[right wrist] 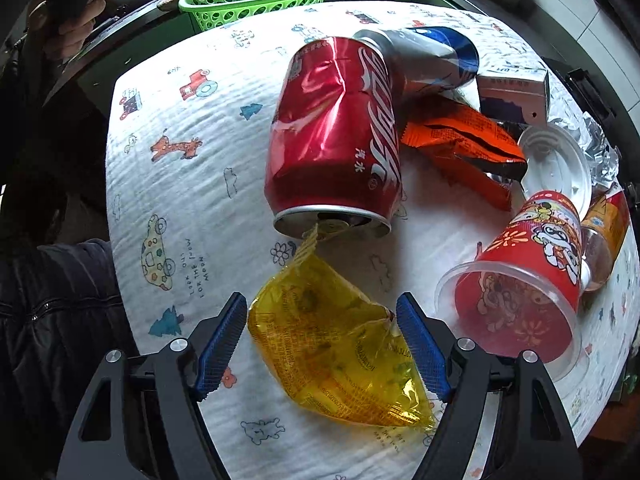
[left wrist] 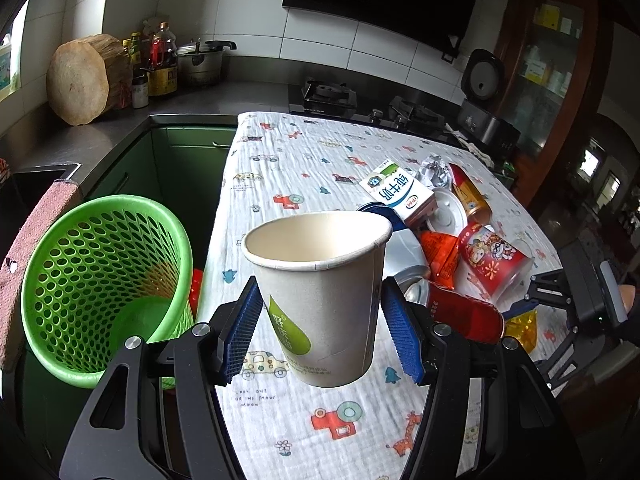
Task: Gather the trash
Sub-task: 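Carry the paper cup to the green basket and release it with the left tool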
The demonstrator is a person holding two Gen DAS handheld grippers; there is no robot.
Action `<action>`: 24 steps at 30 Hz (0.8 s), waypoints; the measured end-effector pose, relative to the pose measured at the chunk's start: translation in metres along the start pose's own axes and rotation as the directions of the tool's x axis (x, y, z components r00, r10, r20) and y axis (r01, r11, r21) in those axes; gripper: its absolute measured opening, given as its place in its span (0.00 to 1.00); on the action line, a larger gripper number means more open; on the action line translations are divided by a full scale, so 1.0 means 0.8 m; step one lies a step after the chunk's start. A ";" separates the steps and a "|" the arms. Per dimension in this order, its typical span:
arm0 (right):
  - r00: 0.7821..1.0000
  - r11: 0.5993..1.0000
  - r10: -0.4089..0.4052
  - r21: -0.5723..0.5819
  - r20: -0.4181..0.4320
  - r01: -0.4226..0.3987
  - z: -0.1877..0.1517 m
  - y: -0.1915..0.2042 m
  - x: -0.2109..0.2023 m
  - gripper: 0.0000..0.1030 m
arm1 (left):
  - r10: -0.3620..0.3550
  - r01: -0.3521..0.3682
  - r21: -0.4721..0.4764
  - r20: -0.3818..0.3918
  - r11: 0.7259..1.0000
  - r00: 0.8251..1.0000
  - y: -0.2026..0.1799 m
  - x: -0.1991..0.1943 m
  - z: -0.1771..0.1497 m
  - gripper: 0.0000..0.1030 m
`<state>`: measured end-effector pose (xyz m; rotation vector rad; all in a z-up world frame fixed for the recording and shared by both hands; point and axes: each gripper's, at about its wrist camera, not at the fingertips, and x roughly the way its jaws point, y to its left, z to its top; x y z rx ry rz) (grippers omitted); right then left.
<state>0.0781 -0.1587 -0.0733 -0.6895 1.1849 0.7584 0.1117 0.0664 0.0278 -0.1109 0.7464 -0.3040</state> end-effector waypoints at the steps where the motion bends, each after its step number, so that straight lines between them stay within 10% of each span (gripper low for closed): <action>1: 1.000 1.000 -0.005 0.008 0.005 0.005 -0.002 -0.001 0.000 0.63 | 0.000 0.000 -0.003 -0.001 1.000 1.000 0.002 0.001 0.000 0.58; 24: 0.985 0.986 -0.005 0.164 0.175 -0.024 0.020 0.068 -0.090 0.45 | 0.058 -0.056 -0.059 0.034 0.997 0.998 0.067 -0.026 -0.004 0.58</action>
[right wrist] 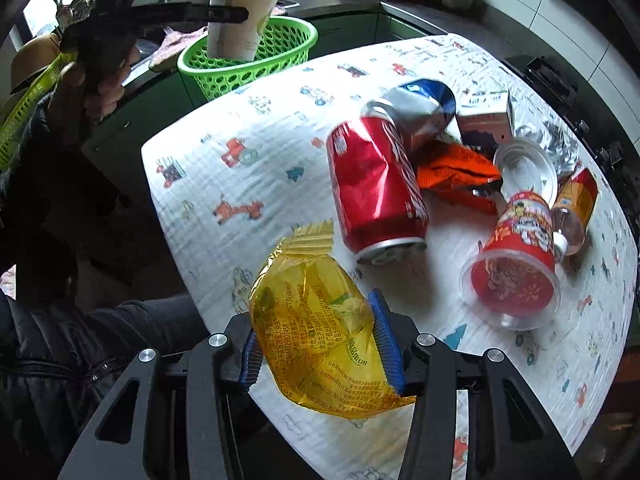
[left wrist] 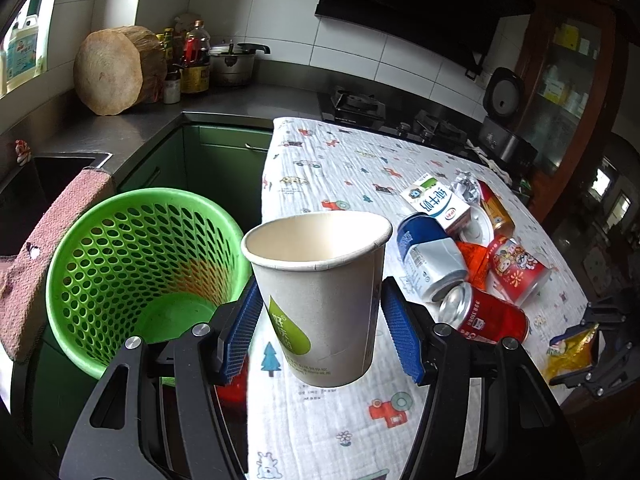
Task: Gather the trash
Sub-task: 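Carry the paper cup to the green basket and release it with the left tool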
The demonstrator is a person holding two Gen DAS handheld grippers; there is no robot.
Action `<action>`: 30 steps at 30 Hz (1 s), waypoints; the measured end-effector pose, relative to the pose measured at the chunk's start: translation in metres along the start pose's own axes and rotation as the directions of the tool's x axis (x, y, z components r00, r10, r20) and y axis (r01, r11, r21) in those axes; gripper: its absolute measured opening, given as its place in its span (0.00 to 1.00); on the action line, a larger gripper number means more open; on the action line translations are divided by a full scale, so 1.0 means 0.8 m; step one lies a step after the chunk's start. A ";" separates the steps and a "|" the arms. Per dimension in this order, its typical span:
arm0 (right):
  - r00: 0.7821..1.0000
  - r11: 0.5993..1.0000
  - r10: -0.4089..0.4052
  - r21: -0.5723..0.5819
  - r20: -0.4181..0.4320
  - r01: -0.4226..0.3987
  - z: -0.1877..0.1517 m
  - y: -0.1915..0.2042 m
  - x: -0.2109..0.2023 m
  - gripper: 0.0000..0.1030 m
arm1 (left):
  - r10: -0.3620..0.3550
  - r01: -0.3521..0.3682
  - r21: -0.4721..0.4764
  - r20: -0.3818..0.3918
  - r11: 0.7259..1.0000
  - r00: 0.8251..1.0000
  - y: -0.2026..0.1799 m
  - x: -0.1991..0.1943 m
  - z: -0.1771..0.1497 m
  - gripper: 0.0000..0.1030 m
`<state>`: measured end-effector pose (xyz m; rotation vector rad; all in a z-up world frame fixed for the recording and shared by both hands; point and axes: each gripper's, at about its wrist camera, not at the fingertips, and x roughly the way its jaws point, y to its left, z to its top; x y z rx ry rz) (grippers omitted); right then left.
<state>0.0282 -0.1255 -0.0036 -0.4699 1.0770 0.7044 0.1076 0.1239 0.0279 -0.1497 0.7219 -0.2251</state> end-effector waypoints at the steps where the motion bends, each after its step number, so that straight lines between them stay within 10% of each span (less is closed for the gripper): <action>1: 1.000 1.000 0.005 -0.002 0.018 -0.005 0.012 0.004 -0.002 0.45 | 0.021 -0.021 -0.001 0.003 1.000 1.000 0.007 -0.001 0.001 0.58; 15: 0.979 0.992 0.119 0.029 0.168 -0.125 0.191 0.023 0.041 0.45 | 0.205 -0.218 -0.096 -0.130 0.971 0.970 0.149 0.051 0.013 0.59; 30: 0.963 0.973 0.180 0.105 0.203 -0.204 0.326 0.031 0.111 0.45 | 0.206 -0.243 -0.149 -0.226 0.958 0.952 0.210 0.092 -0.002 0.62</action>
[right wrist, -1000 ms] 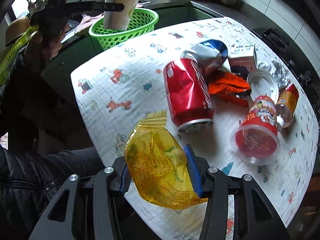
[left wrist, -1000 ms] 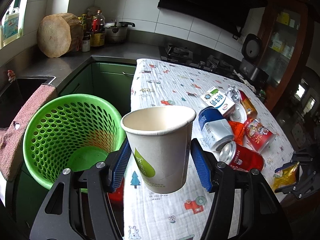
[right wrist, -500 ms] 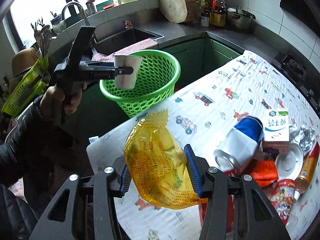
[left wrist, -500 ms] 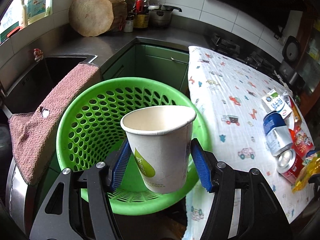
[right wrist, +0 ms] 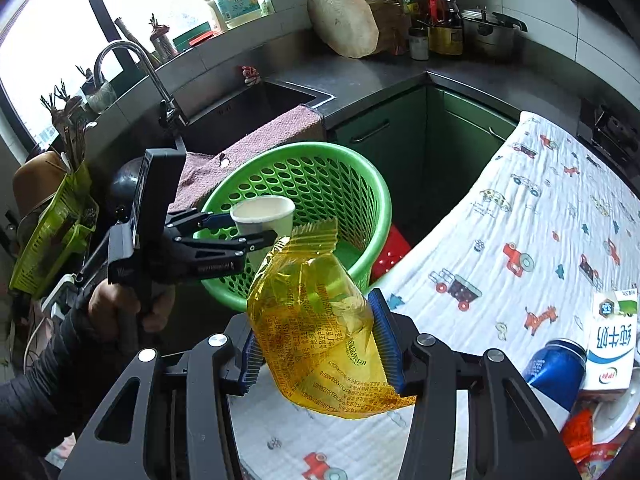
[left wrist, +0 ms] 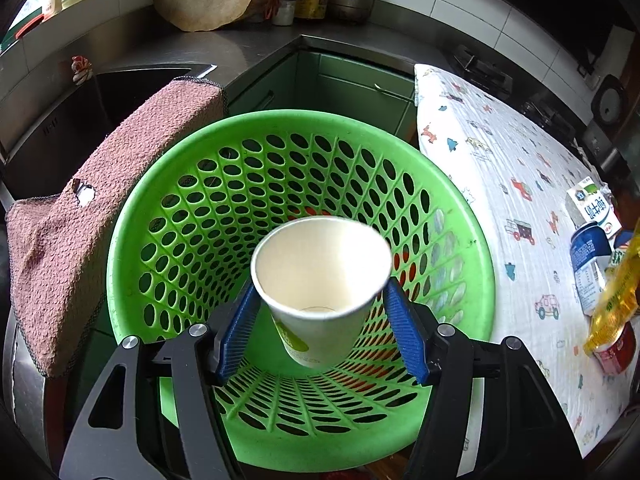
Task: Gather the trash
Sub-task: 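Carry the paper cup to the green basket and release it with the left tool, then lower the yellow wrapper into the green basket and open the right tool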
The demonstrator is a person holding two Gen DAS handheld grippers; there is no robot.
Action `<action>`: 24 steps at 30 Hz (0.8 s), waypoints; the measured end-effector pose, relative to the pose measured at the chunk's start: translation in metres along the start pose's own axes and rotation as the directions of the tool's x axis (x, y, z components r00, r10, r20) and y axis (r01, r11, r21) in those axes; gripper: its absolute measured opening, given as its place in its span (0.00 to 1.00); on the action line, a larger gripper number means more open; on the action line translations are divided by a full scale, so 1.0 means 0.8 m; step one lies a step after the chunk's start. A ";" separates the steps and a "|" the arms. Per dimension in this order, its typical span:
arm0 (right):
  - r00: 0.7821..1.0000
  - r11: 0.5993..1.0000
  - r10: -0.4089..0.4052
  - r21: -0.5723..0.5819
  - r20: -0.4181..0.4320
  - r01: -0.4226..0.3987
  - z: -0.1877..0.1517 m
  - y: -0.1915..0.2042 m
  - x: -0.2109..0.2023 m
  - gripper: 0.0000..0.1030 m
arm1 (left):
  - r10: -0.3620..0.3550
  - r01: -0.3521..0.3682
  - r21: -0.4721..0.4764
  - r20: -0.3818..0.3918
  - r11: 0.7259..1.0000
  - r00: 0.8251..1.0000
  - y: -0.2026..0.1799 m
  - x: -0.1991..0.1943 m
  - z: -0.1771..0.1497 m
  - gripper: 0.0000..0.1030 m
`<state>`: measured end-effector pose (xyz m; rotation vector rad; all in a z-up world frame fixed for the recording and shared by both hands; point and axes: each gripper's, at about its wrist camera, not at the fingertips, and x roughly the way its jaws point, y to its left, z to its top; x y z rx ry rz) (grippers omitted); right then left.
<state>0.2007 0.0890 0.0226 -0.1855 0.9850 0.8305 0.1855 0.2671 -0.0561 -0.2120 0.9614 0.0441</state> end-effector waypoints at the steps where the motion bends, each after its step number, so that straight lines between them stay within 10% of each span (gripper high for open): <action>1: 1.000 1.000 0.000 0.003 0.001 0.000 0.006 0.001 0.005 0.45 | 0.002 -0.002 -0.002 0.000 1.000 1.000 0.001 0.001 0.000 0.62; 21: 0.998 0.992 0.064 0.108 -0.026 -0.061 0.073 0.029 0.129 0.47 | 0.054 -0.048 -0.086 0.075 0.995 0.996 0.057 -0.074 -0.029 0.70; 24: 0.997 0.990 0.074 0.126 -0.035 -0.069 0.072 0.031 0.147 0.63 | 0.062 -0.054 -0.095 0.083 0.994 0.995 0.062 -0.082 -0.035 0.72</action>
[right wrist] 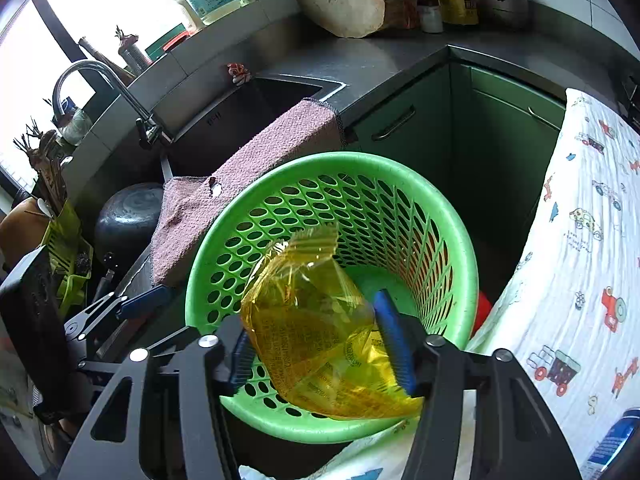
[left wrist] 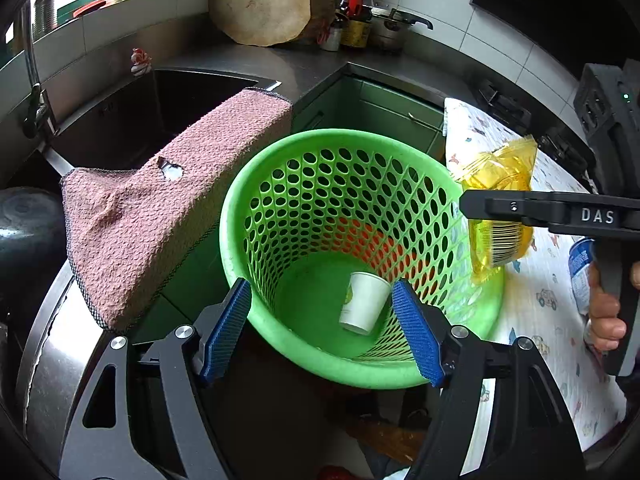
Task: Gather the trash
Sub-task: 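Lower the yellow wrapper into the green basket and open the right tool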
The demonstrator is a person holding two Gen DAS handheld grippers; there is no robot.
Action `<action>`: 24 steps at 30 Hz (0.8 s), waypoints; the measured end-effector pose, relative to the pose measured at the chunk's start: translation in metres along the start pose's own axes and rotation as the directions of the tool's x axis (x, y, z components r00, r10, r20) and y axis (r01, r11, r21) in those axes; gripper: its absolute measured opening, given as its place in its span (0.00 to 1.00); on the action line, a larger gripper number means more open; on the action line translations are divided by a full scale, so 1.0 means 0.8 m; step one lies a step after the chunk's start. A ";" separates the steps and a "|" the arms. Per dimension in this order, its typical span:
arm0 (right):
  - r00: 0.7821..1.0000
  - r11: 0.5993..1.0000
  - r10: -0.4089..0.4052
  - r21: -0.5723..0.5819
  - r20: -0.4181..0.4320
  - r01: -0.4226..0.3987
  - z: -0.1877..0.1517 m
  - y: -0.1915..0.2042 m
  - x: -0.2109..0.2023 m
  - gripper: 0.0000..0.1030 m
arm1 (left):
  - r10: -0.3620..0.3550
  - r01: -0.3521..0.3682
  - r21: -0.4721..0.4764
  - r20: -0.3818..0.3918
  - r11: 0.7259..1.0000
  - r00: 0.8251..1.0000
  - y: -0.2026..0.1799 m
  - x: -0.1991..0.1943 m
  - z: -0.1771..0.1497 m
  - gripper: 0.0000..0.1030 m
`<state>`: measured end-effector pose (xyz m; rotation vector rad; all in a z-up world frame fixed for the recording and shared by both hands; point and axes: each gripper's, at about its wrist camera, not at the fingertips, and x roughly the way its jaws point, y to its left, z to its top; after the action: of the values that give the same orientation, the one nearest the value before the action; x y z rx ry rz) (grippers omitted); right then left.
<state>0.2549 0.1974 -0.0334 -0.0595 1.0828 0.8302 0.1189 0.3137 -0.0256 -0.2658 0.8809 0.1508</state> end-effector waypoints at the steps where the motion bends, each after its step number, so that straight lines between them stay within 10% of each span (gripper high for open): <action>1: 1.000 1.000 0.011 0.009 -0.002 -0.011 0.000 0.000 0.004 0.69 | -0.001 0.001 -0.003 0.001 1.000 1.000 0.001 -0.002 -0.001 0.72; 24: 0.979 0.991 -0.116 0.092 0.166 0.102 -0.134 -0.053 -0.159 0.87 | -0.074 0.072 0.066 0.025 0.995 0.997 -0.066 -0.023 -0.013 0.76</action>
<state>0.1745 0.0501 0.0001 0.0216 0.9419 0.6779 0.1120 0.2600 -0.0087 -0.2342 0.8462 0.0571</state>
